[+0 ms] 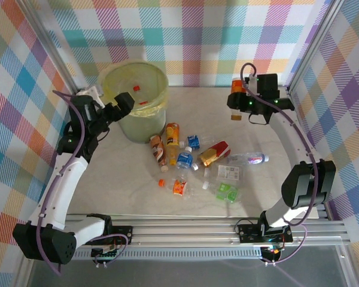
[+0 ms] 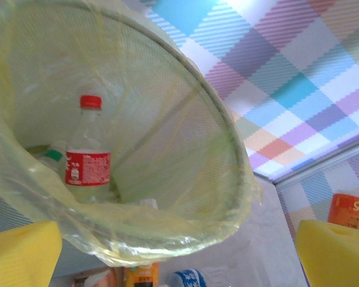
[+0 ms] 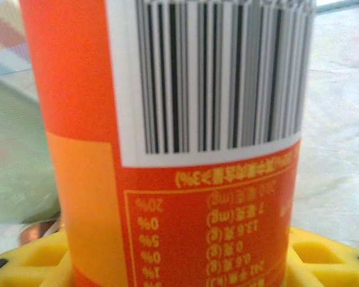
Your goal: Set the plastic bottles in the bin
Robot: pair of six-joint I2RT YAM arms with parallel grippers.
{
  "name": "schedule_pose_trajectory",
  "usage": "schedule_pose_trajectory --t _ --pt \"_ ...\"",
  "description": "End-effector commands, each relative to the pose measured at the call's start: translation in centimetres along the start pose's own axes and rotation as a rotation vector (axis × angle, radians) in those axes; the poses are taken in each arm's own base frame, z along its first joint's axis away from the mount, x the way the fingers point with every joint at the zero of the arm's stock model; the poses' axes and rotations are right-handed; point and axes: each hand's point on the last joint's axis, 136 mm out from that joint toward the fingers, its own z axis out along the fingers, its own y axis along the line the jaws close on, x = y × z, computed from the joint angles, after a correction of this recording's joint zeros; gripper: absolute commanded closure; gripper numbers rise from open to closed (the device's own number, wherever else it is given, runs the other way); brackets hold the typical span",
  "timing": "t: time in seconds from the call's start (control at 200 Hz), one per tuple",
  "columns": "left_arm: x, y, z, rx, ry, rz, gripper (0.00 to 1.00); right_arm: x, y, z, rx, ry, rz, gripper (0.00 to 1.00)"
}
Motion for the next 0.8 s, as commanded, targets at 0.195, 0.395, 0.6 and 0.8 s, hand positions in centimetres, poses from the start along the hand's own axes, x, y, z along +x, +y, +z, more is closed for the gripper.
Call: schedule_pose_trajectory --t 0.195,0.395,0.6,0.8 --pt "2.3 -3.8 0.2 0.14 0.054 0.067 0.0 3.1 7.9 -3.3 -0.247 -0.057 -0.096 0.64" --pt "3.6 -5.8 0.4 0.23 0.066 0.118 0.0 5.9 9.5 -5.3 -0.376 -0.123 -0.107 0.63" --pt "5.4 -9.6 0.4 0.384 0.077 0.15 0.0 7.0 11.8 -6.8 -0.517 -0.15 -0.172 0.63" --pt "8.7 -13.7 0.6 0.56 0.142 0.155 0.0 7.9 13.0 -7.4 -0.583 -0.154 -0.204 0.62"
